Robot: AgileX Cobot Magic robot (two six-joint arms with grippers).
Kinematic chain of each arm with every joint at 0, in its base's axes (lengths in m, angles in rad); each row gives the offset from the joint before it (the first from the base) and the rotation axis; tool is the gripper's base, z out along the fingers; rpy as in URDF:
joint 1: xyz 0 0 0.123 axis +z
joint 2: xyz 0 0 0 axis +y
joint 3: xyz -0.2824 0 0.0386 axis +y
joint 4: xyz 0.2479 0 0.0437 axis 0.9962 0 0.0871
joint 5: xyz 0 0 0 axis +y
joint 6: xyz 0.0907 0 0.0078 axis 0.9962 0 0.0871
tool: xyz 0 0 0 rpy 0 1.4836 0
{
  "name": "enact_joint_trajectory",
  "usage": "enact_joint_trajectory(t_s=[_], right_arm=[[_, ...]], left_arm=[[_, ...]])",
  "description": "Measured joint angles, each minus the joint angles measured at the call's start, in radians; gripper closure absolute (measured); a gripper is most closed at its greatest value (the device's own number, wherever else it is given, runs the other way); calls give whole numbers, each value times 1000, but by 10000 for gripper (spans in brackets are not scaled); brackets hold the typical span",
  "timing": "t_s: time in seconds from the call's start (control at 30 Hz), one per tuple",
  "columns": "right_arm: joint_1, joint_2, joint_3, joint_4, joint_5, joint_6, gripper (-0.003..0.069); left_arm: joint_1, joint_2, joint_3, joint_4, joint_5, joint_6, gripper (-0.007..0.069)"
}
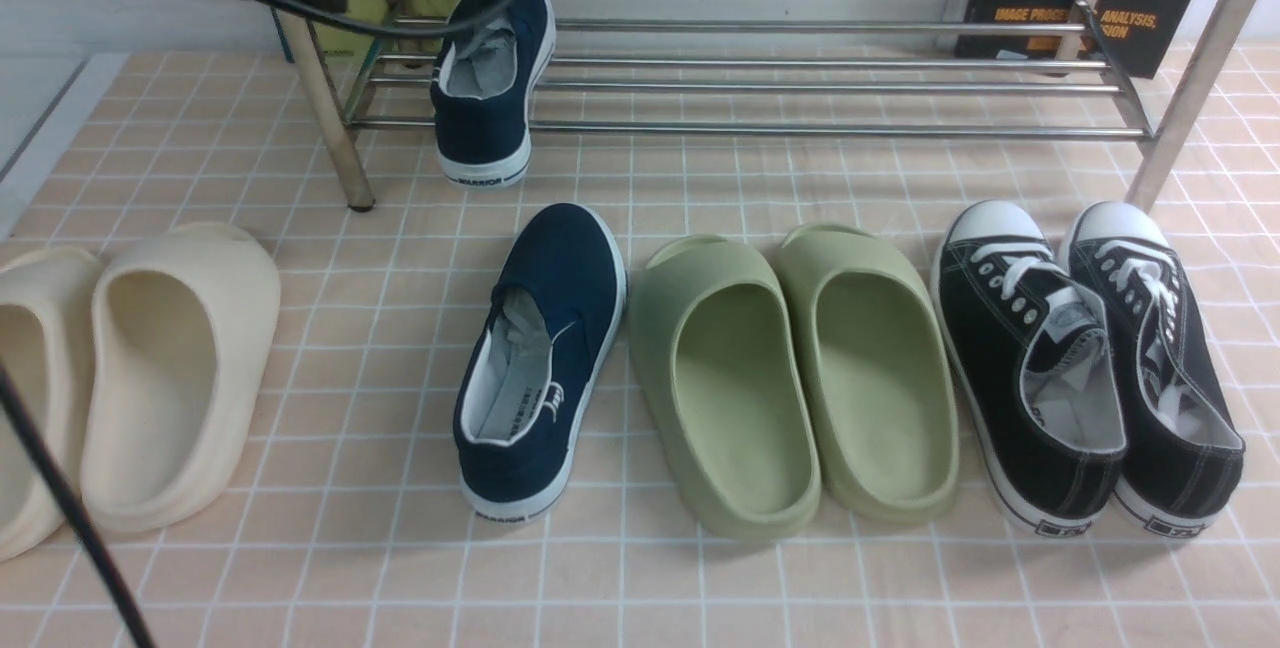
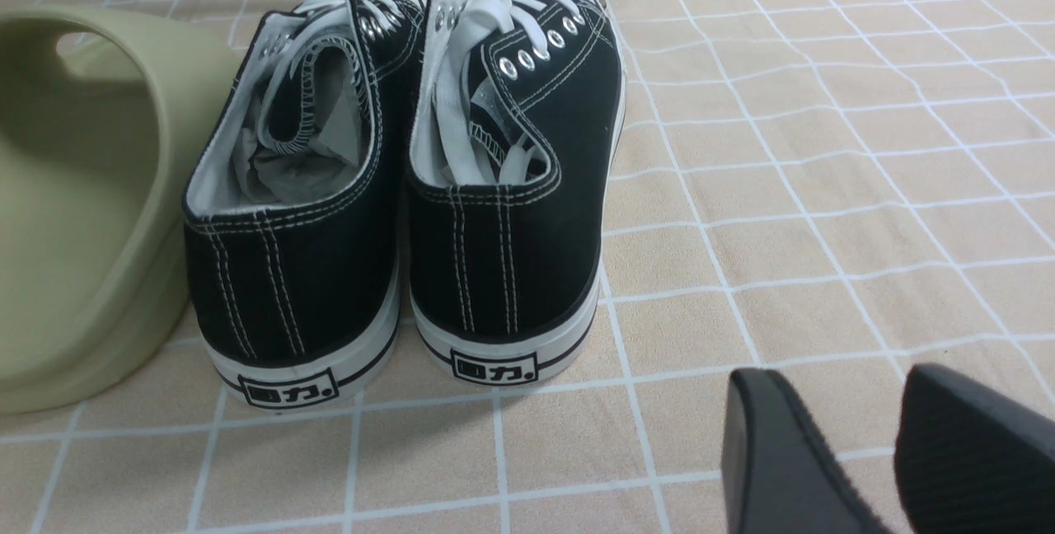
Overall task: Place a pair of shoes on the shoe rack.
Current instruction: Use the left arm to grab the shoe closest to it
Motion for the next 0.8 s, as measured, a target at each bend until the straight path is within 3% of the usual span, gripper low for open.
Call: enact_joint_trajectory(t_s=[0.2, 0.37, 0.5, 0.63, 0.8], right_arm=[[0, 0, 0, 0, 0, 0, 421], [0, 0, 0, 0, 0, 0, 421], [0, 0, 0, 0, 0, 0, 421], [0, 0, 0, 0, 0, 0, 421], [0, 0, 0, 0, 0, 0, 421]], left_arm=[[0, -185, 97, 34, 174, 0, 584], [-23, -347, 357, 42, 113, -19, 581], [-122, -445, 605, 101, 14, -53, 580], [-203, -443, 723, 142, -28, -72, 575], [-215, -387, 743, 143, -51, -107, 569]])
